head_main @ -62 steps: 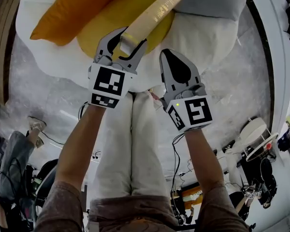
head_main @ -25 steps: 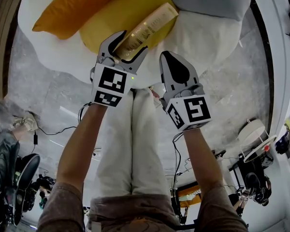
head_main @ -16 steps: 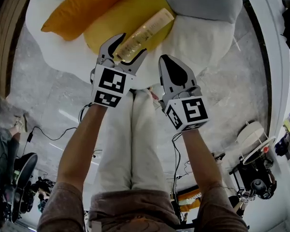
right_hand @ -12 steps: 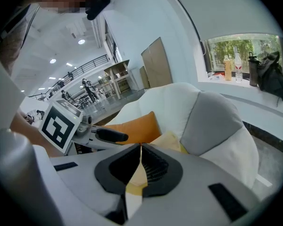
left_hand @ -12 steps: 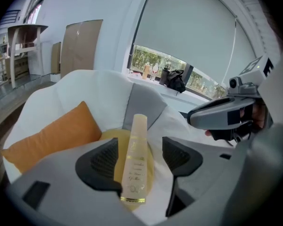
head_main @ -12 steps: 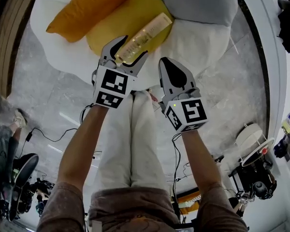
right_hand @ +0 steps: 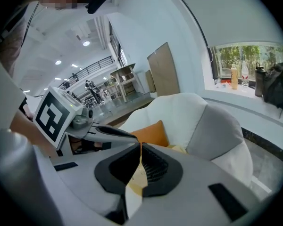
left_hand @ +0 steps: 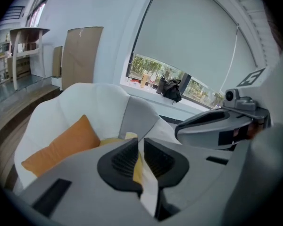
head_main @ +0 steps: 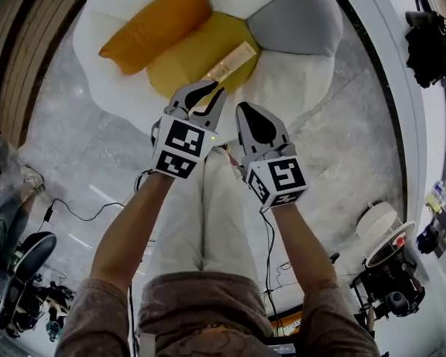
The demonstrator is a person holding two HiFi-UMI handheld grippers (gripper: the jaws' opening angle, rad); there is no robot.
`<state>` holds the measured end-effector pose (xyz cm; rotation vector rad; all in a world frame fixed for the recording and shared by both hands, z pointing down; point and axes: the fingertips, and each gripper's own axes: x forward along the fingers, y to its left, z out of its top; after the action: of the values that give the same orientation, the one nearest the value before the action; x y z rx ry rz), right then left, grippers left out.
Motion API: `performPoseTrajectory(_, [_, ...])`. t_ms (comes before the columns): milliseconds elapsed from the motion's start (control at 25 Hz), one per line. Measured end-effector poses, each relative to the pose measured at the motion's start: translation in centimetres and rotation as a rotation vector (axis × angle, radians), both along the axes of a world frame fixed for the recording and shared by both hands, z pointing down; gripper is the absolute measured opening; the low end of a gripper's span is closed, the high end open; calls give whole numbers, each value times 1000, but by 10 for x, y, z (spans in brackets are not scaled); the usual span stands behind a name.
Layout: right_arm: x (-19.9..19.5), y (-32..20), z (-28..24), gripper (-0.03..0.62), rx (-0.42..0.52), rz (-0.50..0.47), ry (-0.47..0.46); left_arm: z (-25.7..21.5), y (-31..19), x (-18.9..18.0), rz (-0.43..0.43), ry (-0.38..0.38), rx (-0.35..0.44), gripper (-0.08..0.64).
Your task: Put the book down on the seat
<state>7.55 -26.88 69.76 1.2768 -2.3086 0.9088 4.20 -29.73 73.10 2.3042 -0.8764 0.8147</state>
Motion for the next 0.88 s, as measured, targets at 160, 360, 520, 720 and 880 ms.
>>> performPoseTrajectory(160, [-5,3,-36,21,4,-21,2,-36,2,-6,-24,-11,-8,5])
performPoseTrajectory(360, [1,12,-84,21,15,-31,0,-91,11,-5,-42,4,1,5])
performPoseTrajectory(520, [18,1,-119,21,39,26,-6,-137,7,-3,-25,21,23,5])
performPoseTrajectory(720, [24,-1,-168,21,75,41,-10,-194,11,-5,-18,41,59,5])
performPoseTrajectory(880, [22,6,-208,21,95,20,-30,-242,18,1,-18,66,87,5])
